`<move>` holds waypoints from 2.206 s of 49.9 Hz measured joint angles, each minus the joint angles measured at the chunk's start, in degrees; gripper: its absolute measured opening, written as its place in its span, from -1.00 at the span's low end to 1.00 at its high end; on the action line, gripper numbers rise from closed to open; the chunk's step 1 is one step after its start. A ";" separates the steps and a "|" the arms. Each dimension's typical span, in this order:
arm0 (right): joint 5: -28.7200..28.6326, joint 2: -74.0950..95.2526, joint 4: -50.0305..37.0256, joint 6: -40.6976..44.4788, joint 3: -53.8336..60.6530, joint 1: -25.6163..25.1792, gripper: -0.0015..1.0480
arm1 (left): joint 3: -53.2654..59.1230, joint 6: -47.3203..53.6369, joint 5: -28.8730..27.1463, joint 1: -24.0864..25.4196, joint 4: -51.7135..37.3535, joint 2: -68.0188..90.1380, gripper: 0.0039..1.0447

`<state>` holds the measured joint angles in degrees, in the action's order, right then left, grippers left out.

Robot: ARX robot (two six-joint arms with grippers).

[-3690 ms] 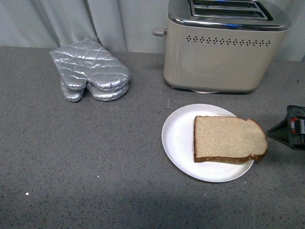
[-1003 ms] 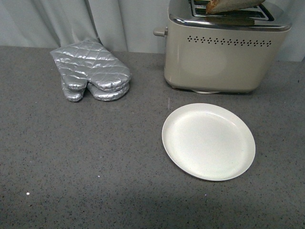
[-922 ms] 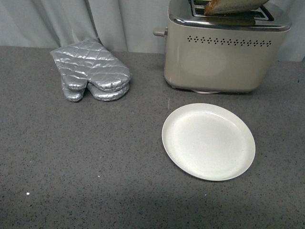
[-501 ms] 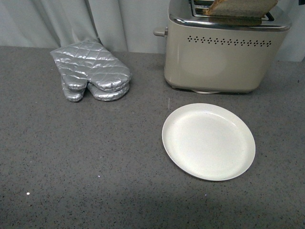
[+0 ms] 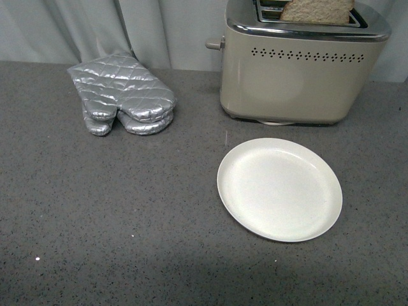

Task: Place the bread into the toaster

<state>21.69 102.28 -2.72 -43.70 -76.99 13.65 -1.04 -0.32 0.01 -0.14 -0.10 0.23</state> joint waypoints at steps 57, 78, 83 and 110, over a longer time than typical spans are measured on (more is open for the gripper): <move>-16.02 -50.40 -37.31 44.52 65.48 -7.89 -0.99 | -0.02 0.02 -0.02 0.00 0.02 0.00 0.88; -21.57 -64.22 -30.58 44.28 72.74 -13.55 -0.99 | 0.00 0.02 -0.02 0.00 0.02 0.00 0.88; -21.57 -66.73 -28.89 44.28 73.46 -13.55 -0.99 | 0.00 0.02 -0.02 0.00 0.02 0.00 0.88; -21.59 -82.38 -17.20 44.28 76.72 -13.55 -0.99 | 0.00 0.02 -0.02 0.00 0.02 0.00 0.88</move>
<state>0.10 19.90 -19.92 0.58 -0.27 0.10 -1.04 -0.30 -0.01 -0.14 -0.08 0.23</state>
